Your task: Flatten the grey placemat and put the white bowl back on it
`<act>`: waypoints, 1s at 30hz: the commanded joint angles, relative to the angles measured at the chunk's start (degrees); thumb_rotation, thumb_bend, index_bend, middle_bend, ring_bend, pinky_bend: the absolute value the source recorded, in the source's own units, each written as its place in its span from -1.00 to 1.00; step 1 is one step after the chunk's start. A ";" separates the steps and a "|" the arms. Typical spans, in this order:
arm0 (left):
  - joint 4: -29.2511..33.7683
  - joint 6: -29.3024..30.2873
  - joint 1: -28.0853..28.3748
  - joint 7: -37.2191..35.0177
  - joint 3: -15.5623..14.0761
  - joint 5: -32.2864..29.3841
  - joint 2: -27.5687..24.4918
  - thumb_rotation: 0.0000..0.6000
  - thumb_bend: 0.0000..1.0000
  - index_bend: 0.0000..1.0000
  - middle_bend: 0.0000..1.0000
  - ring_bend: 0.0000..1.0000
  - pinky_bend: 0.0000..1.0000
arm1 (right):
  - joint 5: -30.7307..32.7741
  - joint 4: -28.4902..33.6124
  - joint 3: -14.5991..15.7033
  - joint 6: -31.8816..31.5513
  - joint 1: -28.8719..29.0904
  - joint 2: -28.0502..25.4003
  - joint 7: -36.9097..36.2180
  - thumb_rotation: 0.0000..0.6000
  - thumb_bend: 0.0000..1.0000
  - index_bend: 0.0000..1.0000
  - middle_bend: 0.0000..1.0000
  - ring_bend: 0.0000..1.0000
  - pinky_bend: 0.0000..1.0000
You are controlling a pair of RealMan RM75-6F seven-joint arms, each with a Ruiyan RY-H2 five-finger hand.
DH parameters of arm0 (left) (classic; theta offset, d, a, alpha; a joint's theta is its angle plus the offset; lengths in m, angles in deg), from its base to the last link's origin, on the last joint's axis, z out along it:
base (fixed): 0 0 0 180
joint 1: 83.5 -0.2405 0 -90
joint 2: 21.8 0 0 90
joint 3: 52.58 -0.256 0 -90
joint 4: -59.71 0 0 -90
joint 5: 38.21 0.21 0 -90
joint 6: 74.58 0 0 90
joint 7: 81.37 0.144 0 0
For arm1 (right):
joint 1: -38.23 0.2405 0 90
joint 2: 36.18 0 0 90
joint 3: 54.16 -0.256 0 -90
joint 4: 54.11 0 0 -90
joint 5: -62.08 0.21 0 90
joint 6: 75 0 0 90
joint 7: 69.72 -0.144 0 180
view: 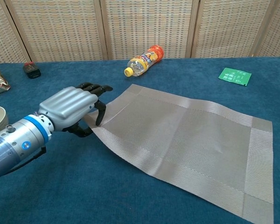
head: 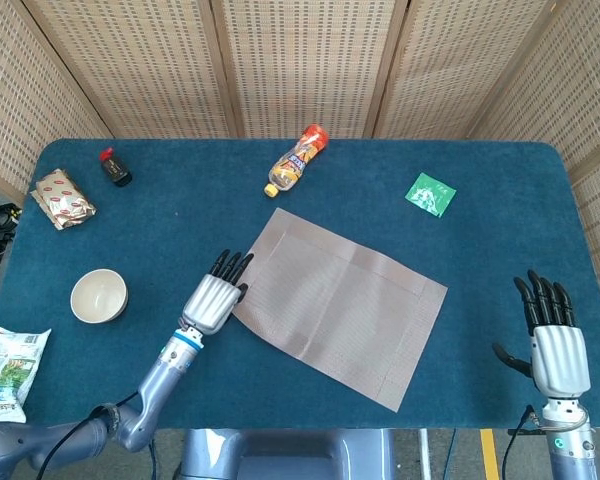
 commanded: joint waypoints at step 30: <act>29.27 1.17 -9.22 12.58 -15.96 8.88 -14.91 1.00 0.20 0.25 -1.00 -1.00 -1.00 | -3.04 2.14 1.23 -2.33 -1.19 -0.55 1.57 1.00 -0.65 -0.86 -1.00 -1.00 -1.00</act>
